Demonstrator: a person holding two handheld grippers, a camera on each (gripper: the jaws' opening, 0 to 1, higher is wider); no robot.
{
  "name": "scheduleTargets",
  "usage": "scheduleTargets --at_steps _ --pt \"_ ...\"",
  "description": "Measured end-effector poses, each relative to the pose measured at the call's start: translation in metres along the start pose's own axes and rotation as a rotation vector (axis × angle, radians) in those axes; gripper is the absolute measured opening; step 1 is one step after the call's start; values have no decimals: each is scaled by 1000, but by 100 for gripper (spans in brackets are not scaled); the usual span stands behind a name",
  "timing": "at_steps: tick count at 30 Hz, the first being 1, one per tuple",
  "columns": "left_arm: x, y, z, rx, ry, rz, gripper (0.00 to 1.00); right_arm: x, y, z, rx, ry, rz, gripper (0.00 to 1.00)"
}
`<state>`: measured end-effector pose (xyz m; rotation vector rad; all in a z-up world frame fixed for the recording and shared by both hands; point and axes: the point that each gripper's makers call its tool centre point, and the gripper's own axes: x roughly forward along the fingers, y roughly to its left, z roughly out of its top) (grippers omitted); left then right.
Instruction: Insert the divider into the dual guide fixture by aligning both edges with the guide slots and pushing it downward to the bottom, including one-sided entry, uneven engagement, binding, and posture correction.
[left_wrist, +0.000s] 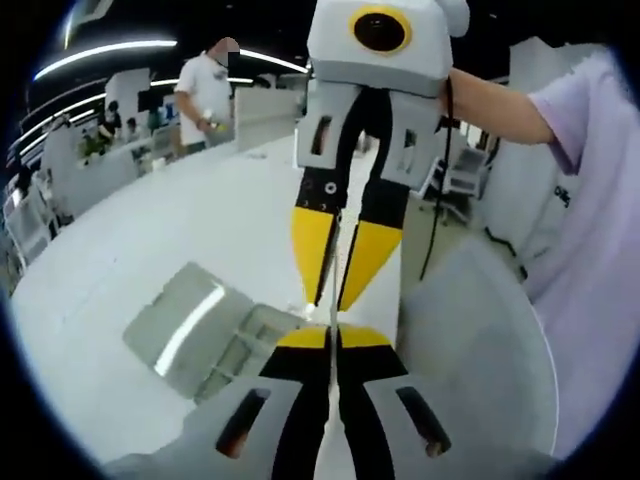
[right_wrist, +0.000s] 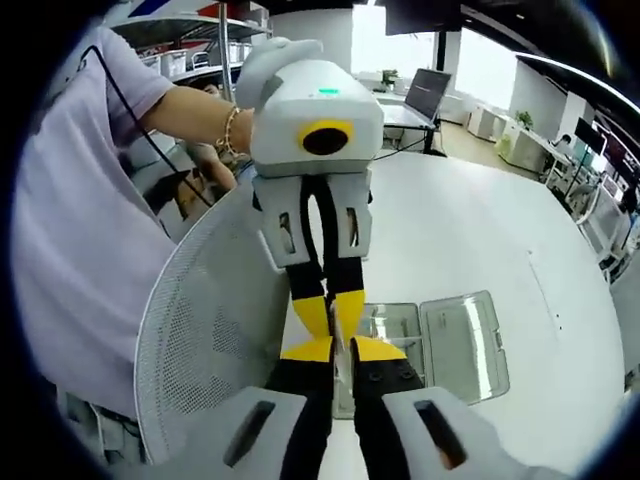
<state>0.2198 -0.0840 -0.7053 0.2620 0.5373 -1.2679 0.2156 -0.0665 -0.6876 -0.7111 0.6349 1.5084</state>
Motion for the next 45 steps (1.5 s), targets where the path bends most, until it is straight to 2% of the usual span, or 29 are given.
scheduleTargets --at_steps 5,13,16,21,26,34,40,43,45 --pt "-2 -2 0 10 -3 -10 0 -1 3 2 -30 -4 25 0" --pt "-3 3 -2 35 5 -7 0 2 4 2 -20 -5 48 0" --pt "-5 7 -4 -2 4 7 2 3 2 2 15 -15 58 0" --pt "-12 11 -3 -21 -16 14 15 3 -8 0 21 -5 32 0" --pt "-25 13 -5 -35 -34 21 25 3 -10 5 42 -33 28 0" --pt "-45 12 -17 -54 -34 29 33 4 -17 8 64 -68 17 0" --pt "-65 17 -16 -64 -52 50 40 6 -20 10 64 -69 4 0" --pt "-73 18 -20 -76 -33 58 46 8 -21 12 64 -74 0 0" --pt "-77 18 -23 -67 -23 61 47 9 -21 13 64 -77 -1 0"
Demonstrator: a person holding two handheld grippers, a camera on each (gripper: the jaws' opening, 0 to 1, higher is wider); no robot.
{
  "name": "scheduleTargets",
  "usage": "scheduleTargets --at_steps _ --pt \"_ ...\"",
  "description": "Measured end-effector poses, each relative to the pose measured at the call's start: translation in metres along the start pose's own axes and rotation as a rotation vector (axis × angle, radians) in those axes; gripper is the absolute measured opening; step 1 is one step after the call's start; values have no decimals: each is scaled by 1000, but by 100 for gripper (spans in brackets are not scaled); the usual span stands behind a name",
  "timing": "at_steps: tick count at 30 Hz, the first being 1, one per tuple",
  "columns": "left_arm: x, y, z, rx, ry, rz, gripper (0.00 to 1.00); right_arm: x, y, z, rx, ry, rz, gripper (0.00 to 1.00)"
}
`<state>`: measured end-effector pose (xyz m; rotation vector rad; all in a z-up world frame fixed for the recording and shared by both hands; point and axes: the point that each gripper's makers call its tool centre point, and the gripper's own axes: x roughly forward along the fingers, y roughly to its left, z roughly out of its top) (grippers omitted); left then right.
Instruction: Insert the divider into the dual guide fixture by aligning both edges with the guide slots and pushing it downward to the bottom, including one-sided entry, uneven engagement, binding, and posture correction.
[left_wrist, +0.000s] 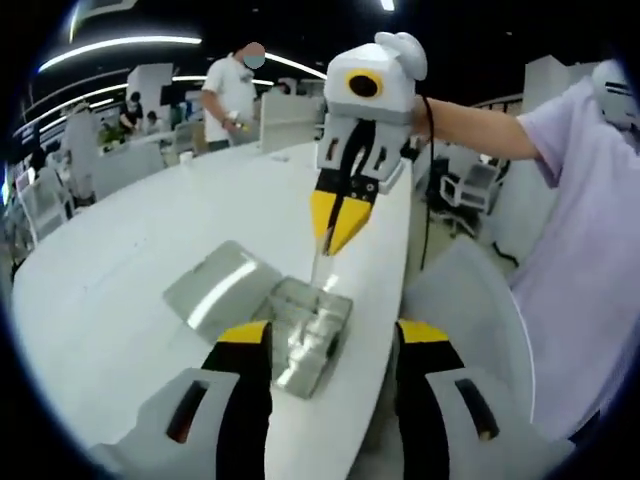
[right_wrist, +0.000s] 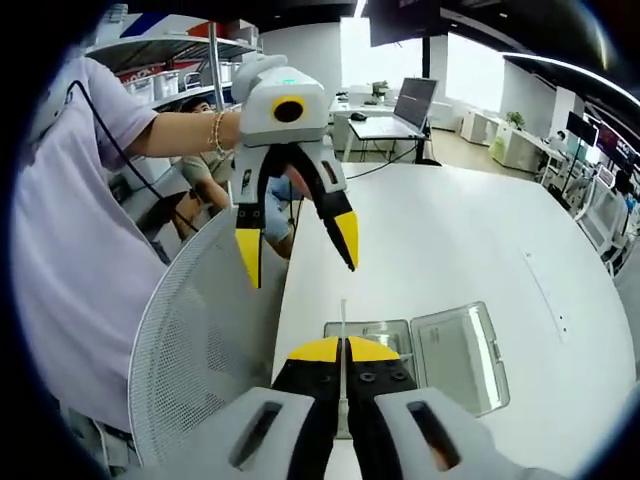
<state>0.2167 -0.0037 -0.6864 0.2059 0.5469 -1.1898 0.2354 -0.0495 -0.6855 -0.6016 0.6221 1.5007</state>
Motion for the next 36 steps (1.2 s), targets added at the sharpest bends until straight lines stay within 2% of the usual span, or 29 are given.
scheduleTargets --at_steps 11,25,36 --pt "-28 2 0 10 33 15 52 14 -7 4 15 10 -25 0" --pt "-43 6 -6 4 34 54 52 47 -13 -1 2 134 -3 0" --pt "-53 9 -11 -17 23 74 51 71 -22 -6 -12 188 23 0"
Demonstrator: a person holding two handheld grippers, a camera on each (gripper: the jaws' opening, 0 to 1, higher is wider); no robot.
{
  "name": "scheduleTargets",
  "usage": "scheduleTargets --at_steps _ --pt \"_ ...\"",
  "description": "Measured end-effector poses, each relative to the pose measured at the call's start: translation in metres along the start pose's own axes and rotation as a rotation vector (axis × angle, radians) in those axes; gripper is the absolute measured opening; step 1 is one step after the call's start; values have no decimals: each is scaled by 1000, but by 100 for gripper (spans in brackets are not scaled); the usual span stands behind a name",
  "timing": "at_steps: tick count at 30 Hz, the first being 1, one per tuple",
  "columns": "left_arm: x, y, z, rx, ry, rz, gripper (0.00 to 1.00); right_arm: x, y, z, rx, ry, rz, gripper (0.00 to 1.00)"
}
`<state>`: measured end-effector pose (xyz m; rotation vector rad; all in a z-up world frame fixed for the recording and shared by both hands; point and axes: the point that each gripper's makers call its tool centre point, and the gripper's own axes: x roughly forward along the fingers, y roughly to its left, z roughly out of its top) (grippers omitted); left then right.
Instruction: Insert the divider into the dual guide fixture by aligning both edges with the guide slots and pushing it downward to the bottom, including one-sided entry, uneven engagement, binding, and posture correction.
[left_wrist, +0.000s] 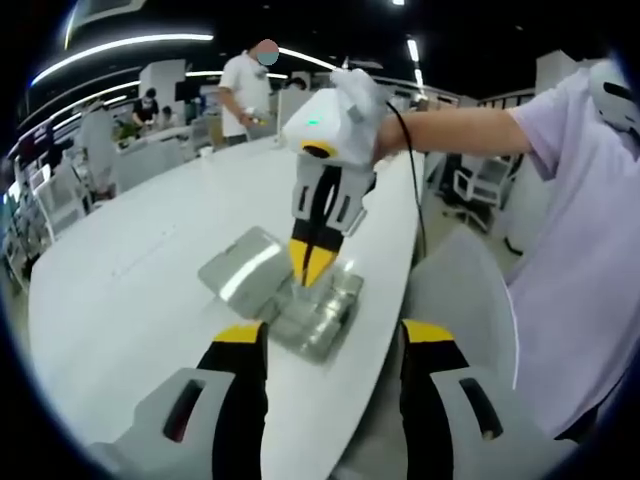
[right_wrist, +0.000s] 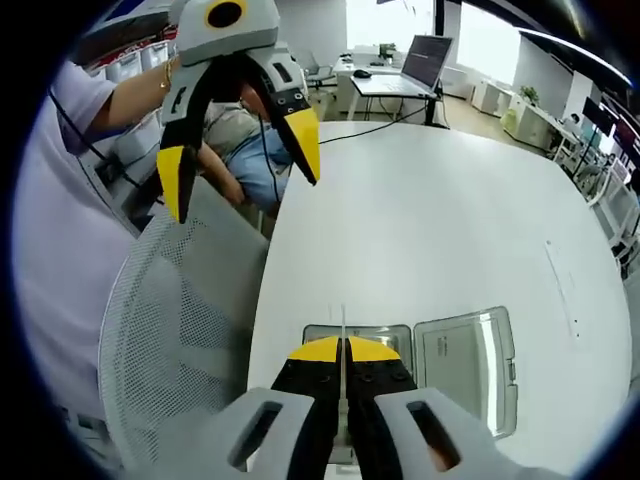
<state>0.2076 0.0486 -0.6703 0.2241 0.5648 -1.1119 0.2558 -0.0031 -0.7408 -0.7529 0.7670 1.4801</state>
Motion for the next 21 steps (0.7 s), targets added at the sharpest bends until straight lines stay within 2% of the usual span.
scheduleTargets --at_steps 14,21 --pt "-23 15 -7 -20 -1 48 52 25 -8 -11 42 30 3 0" --pt "-23 18 -12 -34 -6 62 52 30 -11 -16 77 40 -9 0"
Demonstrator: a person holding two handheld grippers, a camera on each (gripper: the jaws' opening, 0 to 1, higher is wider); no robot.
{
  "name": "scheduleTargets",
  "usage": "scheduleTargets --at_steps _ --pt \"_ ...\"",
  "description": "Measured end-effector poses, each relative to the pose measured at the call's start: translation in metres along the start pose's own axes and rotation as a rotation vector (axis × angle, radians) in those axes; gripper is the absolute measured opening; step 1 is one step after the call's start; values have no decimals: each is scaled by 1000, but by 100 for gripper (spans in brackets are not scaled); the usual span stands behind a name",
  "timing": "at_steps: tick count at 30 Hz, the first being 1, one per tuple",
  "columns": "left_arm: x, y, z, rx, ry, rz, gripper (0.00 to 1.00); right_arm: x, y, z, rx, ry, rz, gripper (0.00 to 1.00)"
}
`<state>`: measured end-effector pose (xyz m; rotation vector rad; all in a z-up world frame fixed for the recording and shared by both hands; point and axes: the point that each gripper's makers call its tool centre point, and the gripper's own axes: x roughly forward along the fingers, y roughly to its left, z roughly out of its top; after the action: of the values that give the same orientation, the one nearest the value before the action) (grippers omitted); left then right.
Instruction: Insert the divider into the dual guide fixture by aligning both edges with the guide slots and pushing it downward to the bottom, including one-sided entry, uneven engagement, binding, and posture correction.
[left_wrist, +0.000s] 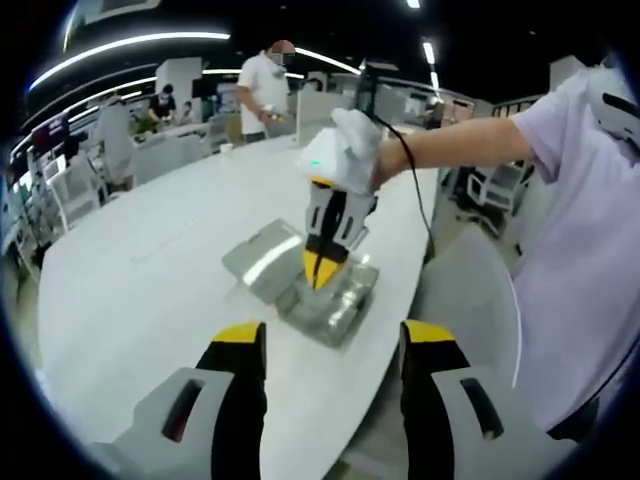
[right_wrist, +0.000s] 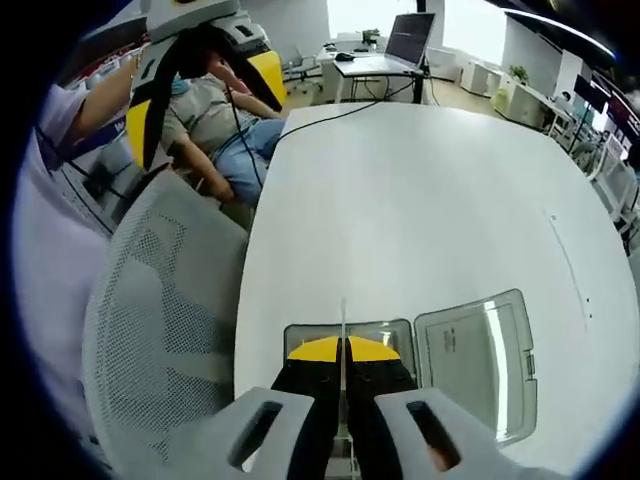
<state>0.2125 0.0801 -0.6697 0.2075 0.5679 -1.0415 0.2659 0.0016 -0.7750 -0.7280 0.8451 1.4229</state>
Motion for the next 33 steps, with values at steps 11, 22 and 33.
scheduleTargets --at_steps 11,22,33 --pt "4 1 -3 -18 -4 0 51 7 -1 -9 14 9 18 0" --pt "6 3 -7 -35 -7 0 50 11 -3 -13 22 6 30 0" --pt "8 6 -10 -54 -12 -1 49 16 -3 -12 22 -10 28 0"
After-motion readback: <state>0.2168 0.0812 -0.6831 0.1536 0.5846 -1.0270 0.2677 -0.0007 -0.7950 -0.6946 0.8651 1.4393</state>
